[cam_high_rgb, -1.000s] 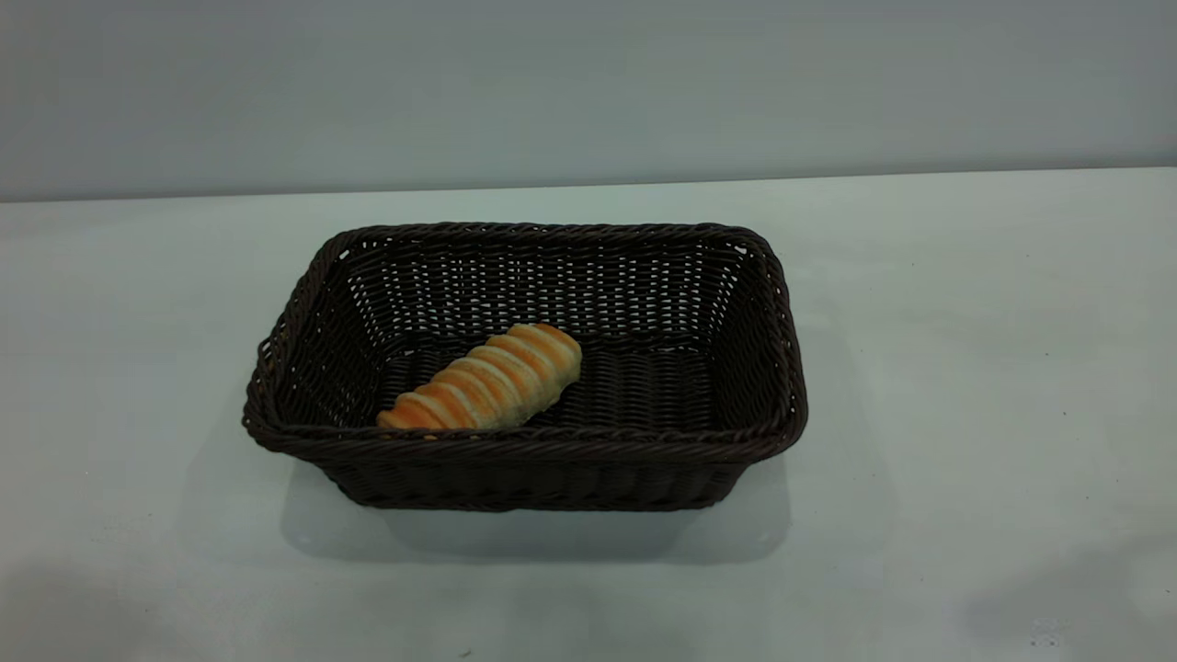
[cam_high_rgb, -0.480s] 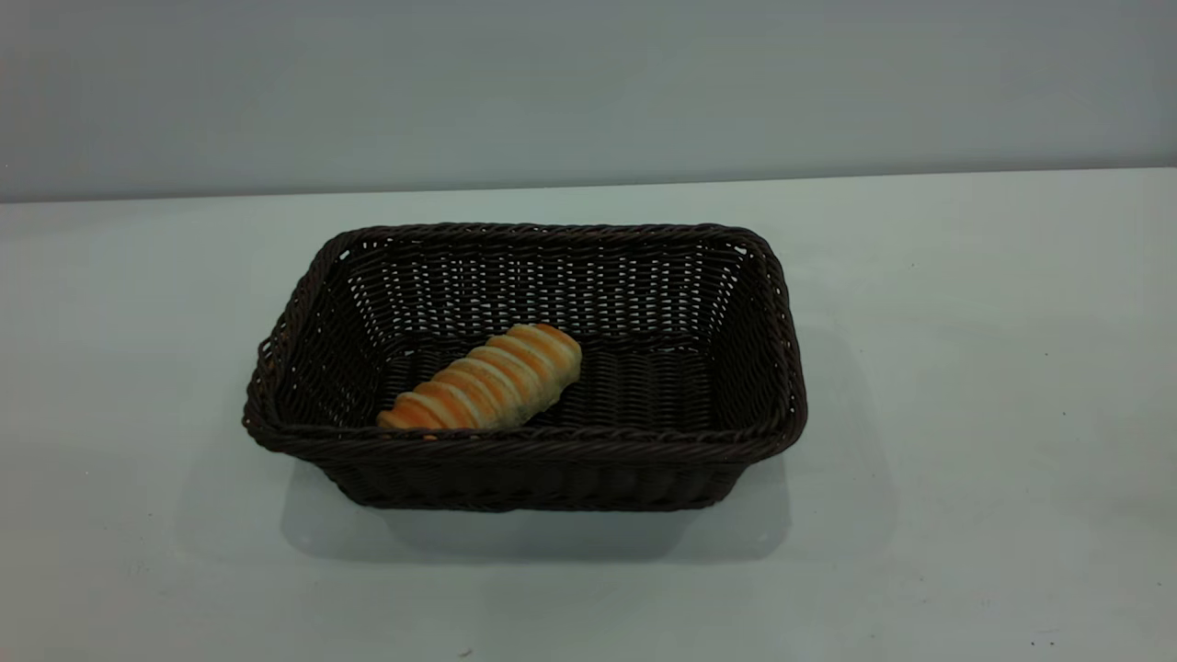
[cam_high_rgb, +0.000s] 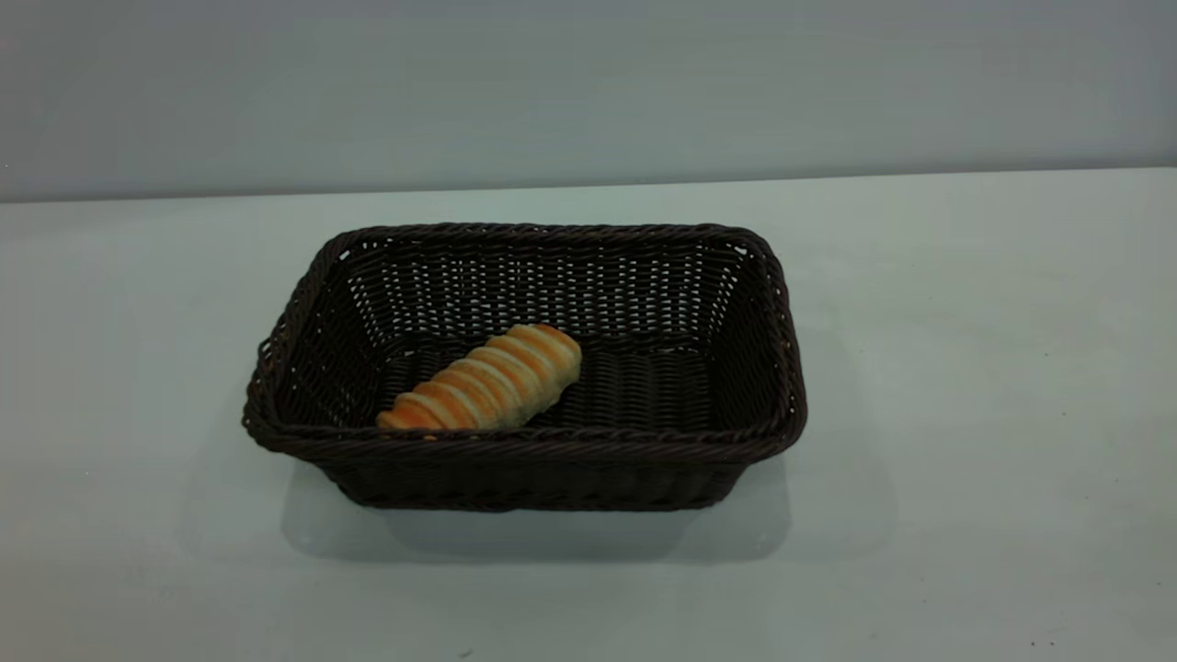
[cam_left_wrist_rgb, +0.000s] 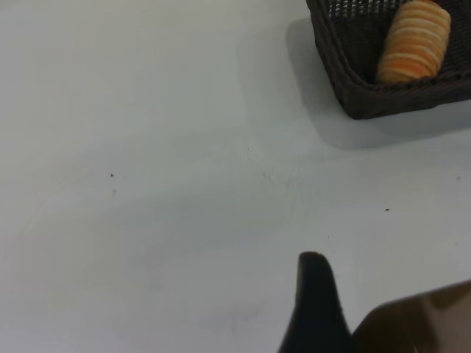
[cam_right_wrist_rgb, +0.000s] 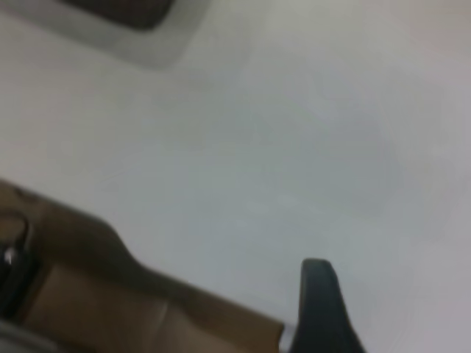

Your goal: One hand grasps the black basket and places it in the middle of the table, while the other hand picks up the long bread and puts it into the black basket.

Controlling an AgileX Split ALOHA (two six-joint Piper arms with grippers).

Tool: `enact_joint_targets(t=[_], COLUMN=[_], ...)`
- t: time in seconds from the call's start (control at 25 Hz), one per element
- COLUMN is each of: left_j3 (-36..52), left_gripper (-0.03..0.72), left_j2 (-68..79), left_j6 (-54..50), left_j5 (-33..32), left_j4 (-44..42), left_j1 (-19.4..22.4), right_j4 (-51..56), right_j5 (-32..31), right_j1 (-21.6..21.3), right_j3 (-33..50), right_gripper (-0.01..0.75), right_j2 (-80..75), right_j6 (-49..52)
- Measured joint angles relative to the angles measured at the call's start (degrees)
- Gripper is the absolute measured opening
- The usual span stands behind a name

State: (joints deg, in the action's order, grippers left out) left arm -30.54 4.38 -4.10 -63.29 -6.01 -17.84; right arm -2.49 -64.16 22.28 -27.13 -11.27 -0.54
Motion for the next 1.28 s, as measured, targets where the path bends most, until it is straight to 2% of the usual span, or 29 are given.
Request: enact_joint_targets(t=[0.36, 1.28], left_j3=[1.7, 2.3], left_gripper=[0.567, 0.567], left_j2=[-5.7, -5.7], left_j6=[0.0, 0.1], left_j5=[-0.3, -1.6], left_j4=[1.1, 2.7], left_j1=[0.0, 0.0], right_j4=[0.0, 0.0], right_j5=[-0.4, -0.7], right_j1=[0.0, -0.2], right_j3=[0.1, 0.1], right_gripper=[0.509, 0.509], right_j2=[8.5, 9.0], right_j6=[0.0, 0.0])
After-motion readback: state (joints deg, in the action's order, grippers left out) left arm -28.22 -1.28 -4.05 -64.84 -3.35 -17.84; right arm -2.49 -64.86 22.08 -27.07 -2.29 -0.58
